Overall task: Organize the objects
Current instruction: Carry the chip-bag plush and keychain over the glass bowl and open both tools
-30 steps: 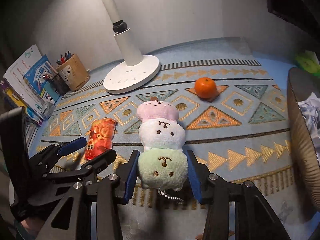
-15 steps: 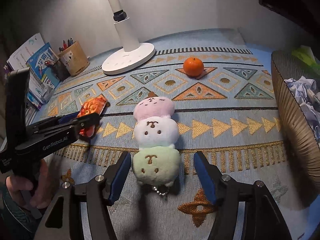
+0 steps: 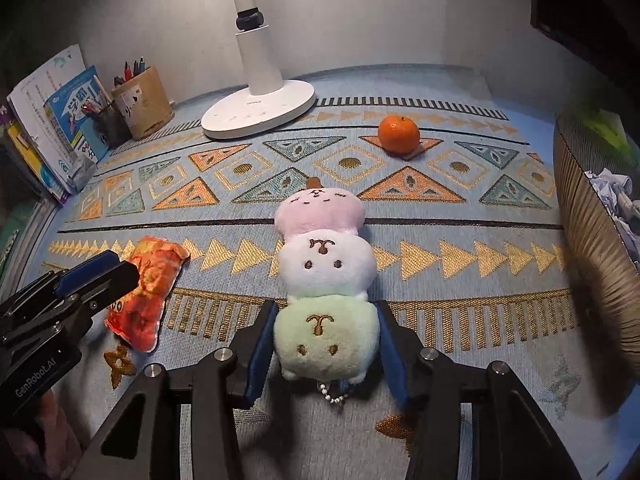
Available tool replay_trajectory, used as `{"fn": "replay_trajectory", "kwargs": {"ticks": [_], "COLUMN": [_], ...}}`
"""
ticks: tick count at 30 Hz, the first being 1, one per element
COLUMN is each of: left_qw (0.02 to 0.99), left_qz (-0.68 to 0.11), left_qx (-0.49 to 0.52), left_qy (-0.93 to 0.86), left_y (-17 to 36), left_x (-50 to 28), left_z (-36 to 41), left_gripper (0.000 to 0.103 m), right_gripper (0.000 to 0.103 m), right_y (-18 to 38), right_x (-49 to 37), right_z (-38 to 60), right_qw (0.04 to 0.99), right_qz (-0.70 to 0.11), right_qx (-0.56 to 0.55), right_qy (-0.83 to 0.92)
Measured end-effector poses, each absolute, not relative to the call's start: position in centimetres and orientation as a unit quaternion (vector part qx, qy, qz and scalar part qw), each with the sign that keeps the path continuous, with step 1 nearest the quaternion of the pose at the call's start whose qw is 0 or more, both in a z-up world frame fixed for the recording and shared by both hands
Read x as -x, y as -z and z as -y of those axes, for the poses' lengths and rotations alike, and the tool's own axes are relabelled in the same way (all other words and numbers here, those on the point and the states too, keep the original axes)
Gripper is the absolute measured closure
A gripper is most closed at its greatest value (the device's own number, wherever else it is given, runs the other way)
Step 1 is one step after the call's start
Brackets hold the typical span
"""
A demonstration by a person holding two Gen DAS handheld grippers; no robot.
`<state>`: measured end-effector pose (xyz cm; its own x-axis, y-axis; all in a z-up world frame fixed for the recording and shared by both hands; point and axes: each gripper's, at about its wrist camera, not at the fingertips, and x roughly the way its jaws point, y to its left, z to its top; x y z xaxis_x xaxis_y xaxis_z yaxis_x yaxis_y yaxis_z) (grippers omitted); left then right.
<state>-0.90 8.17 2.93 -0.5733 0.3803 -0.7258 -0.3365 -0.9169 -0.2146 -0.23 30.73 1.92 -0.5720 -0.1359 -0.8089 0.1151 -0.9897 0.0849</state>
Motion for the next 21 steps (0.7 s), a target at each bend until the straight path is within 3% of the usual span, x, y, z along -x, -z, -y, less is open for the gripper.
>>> {"fn": "replay_trajectory", "kwargs": {"ticks": [2, 3, 4, 8, 9, 10, 11, 12, 15, 21], "left_qw": [0.21, 0.209, 0.198, 0.185, 0.173, 0.162, 0.159, 0.172, 0.176, 0.213], "left_qz": [0.035, 0.031, 0.02, -0.017, -0.028, -0.042, -0.058, -0.057, -0.042, -0.014], "left_qx": [0.431, 0.433, 0.436, 0.451, 0.451, 0.446, 0.442, 0.44, 0.434, 0.383], "left_qy": [-0.877, -0.876, -0.878, -0.873, -0.875, -0.879, -0.881, -0.88, -0.883, -0.899], "left_y": [-2.6, -2.6, -2.5, -1.8, -1.7, -1.7, -1.8, -2.0, -2.6, -7.1], "left_x": [1.3, 1.3, 1.4, 1.6, 1.6, 1.4, 1.3, 1.1, 0.9, -0.6], "left_z": [-8.3, -8.6, -8.9, -10.3, -10.5, -10.8, -11.0, -11.1, -10.6, -11.3], "left_gripper": [0.052, 0.042, 0.025, 0.023, 0.029, 0.048, 0.054, 0.068, 0.074, 0.074], "right_gripper": [0.056, 0.056, 0.056, 0.056, 0.056, 0.057, 0.058, 0.059, 0.059, 0.059], "right_y": [-1.8, -1.8, -1.8, -1.7, -1.8, -1.8, -1.9, -2.0, -2.7, -7.3], "right_x": [0.1, 0.1, 0.1, 0.2, 0.2, 0.1, -0.1, -0.3, -1.3, -4.0], "right_z": [-30.6, -30.6, -30.6, -31.0, -30.9, -30.8, -30.7, -30.6, -31.1, -33.3], "right_qw": [0.072, 0.07, 0.069, 0.074, 0.074, 0.075, 0.075, 0.076, 0.1, 0.112], "right_qz": [0.006, 0.007, 0.009, 0.022, 0.022, 0.018, 0.015, 0.015, 0.04, 0.08], "right_qx": [-0.451, -0.449, -0.449, -0.451, -0.451, -0.45, -0.448, -0.446, -0.438, -0.388], "right_qy": [0.89, 0.891, 0.891, 0.889, 0.889, 0.89, 0.891, 0.891, 0.893, 0.911]}}
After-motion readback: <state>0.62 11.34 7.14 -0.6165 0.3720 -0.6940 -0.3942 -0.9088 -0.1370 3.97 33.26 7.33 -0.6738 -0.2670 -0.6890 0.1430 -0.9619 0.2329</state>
